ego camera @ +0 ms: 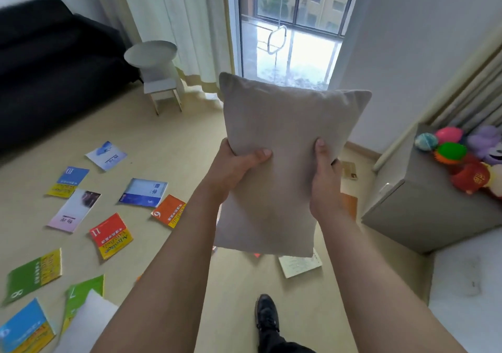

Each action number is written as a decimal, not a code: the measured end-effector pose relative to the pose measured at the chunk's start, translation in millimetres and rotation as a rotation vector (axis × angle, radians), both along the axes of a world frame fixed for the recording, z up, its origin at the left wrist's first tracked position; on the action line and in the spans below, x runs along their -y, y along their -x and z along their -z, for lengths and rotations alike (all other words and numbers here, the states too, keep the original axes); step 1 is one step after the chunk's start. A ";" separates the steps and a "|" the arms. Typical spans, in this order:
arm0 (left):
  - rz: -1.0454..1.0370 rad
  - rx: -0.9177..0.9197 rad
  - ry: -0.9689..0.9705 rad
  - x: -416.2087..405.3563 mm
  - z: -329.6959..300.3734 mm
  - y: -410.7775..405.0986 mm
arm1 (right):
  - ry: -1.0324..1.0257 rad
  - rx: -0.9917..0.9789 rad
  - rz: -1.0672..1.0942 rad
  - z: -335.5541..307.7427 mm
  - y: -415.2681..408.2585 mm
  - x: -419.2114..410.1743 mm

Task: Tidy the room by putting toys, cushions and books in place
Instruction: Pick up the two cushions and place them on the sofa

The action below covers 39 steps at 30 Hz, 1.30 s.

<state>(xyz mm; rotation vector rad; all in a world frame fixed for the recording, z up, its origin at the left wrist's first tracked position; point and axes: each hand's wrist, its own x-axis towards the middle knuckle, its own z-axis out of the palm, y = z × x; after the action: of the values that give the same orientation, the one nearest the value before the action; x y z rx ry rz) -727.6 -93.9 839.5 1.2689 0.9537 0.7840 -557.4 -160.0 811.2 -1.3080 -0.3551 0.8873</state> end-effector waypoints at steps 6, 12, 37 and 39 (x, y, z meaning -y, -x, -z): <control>-0.158 0.021 0.003 -81.2 -21.4 38.0 | -0.017 0.050 -0.089 -14.8 34.9 -116.4; -0.308 0.100 -0.052 -164.7 -27.6 93.0 | -0.088 0.070 -0.108 -27.6 91.3 -213.9; -0.444 0.159 -0.194 -529.0 -68.0 194.7 | -0.249 0.069 -0.078 -76.3 198.9 -612.6; -0.452 0.122 -0.218 -578.6 -64.9 187.5 | -0.271 0.054 -0.135 -78.7 187.1 -666.3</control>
<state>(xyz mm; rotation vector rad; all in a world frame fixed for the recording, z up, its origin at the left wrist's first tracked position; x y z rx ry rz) -915.1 484.7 904.4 1.1858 1.0930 1.3330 -744.4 506.3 889.9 -1.0673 -0.5911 0.8842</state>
